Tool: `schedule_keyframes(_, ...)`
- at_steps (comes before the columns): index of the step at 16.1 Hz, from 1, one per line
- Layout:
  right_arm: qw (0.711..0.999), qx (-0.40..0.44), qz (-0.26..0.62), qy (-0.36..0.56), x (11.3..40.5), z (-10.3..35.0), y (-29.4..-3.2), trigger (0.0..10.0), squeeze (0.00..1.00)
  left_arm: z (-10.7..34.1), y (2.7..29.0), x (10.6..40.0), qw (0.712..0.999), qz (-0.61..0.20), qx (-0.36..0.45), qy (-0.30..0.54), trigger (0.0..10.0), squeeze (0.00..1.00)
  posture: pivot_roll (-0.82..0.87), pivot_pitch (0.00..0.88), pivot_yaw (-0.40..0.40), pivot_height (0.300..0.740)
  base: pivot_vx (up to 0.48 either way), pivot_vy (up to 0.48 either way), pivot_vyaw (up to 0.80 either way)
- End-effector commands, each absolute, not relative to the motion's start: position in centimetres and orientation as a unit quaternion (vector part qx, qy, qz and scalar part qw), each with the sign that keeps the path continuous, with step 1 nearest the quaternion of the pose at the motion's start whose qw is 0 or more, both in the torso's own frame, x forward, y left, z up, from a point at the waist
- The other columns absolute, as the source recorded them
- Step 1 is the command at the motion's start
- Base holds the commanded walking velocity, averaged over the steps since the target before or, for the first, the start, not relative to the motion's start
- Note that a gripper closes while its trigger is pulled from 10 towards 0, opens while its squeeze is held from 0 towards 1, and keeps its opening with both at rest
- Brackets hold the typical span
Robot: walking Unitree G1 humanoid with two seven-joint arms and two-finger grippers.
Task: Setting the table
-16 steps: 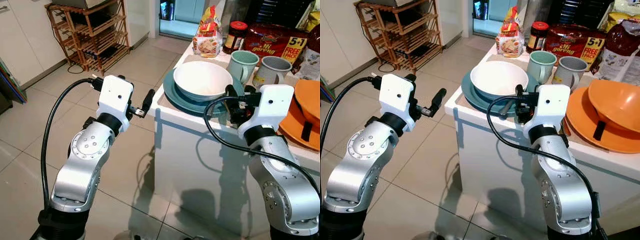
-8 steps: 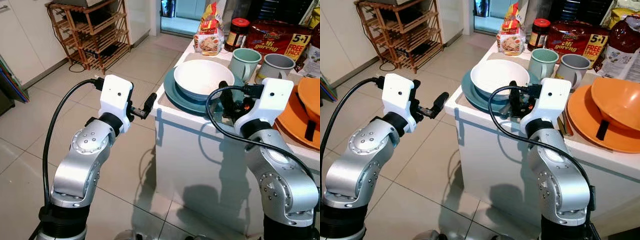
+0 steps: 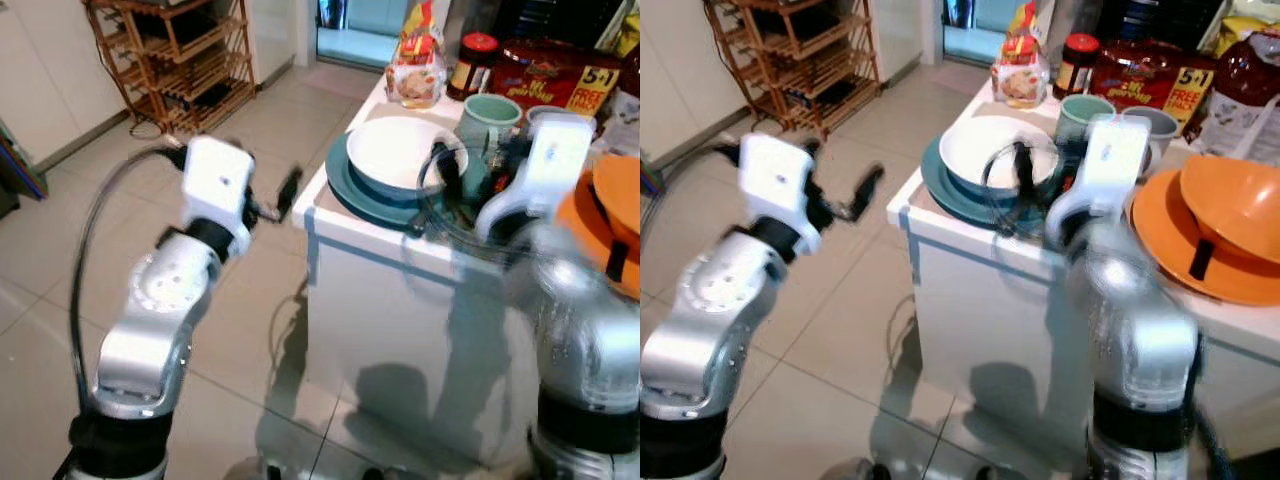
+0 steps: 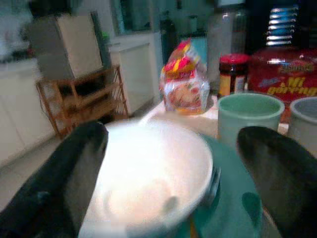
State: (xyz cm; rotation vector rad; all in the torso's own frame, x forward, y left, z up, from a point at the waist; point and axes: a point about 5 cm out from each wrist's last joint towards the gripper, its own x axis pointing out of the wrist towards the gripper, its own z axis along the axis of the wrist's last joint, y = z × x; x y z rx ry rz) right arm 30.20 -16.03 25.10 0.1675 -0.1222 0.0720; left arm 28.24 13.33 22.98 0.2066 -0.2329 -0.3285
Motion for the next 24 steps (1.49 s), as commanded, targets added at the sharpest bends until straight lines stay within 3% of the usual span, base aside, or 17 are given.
schedule_keyframes(1,0.991,0.118,0.026,-0.057,31.2,25.5,-16.9,10.0,0.0,23.3,13.1,28.0,0.969,-0.179,0.109,-0.129,10.0,0.0,0.08,0.027,0.0,0.74,0.0,0.0,0.0)
schedule_keyframes(3,0.992,0.118,0.012,-0.033,32.4,25.8,-17.5,10.0,0.0,23.3,12.8,28.0,0.965,-0.198,0.108,-0.136,10.0,0.0,0.08,0.016,0.001,0.74,0.0,0.0,0.0)
schedule_keyframes(5,0.986,0.155,0.014,0.054,34.2,25.3,-18.3,10.0,0.0,23.5,12.1,27.8,0.957,-0.23,0.11,-0.141,10.0,0.0,0.08,0.008,-0.006,0.74,0.0,0.0,0.0)
schedule_keyframes(7,0.967,0.207,0.036,0.142,35.9,24.2,-19.3,10.0,0.0,22.7,10.9,26.7,0.935,-0.317,0.119,-0.1,10.0,0.0,0.1,0.0,-0.025,0.74,0.0,0.0,0.0)
schedule_keyframes(10,0.963,0.217,0.033,0.157,37.4,24.4,-19.6,10.0,0.0,21.7,10.4,25.7,0.917,-0.372,0.129,-0.06,10.0,0.0,0.1,0.0,-0.029,0.74,0.0,0.0,0.0)
schedule_keyframes(14,0.94,0.277,0.042,0.197,39.0,23.5,-19.1,10.0,0.0,21.8,10.3,25.8,0.914,-0.376,0.135,-0.062,10.0,0.0,0.11,0.0,-0.038,0.74,0.0,0.0,0.0)
schedule_keyframes(19,0.931,0.278,0.032,0.235,39.7,21.7,-18.7,10.0,0.0,21.7,10.4,25.6,0.914,-0.377,0.141,-0.057,10.0,0.0,0.12,0.0,-0.047,0.74,0.0,0.0,0.0)
schedule_keyframes(20,0.931,0.275,0.026,0.238,39.9,21.3,-18.8,4.7,0.0,21.6,10.4,25.6,0.915,-0.374,0.141,-0.056,10.0,0.0,0.12,0.0,-0.054,0.74,0.0,0.0,0.0)
schedule_keyframes(21,0.931,0.276,0.025,0.239,40.0,21.1,-18.8,0.9,0.0,21.5,10.4,25.6,0.915,-0.374,0.142,-0.055,10.0,0.0,0.12,0.0,-0.054,0.74,0.0,0.0,0.0)
schedule_keyframes(22,0.93,0.278,0.026,0.24,40.1,21.0,-18.8,0.0,0.0,21.4,10.3,25.5,0.915,-0.374,0.142,-0.053,10.0,0.0,0.13,0.0,-0.058,0.74,0.0,0.0,0.0)
schedule_keyframes(24,0.93,0.278,0.028,0.24,40.2,21.1,-18.9,0.0,0.0,21.4,10.3,25.4,0.915,-0.375,0.142,-0.052,10.0,0.0,0.13,0.0,-0.057,0.74,0.0,0.0,0.0)
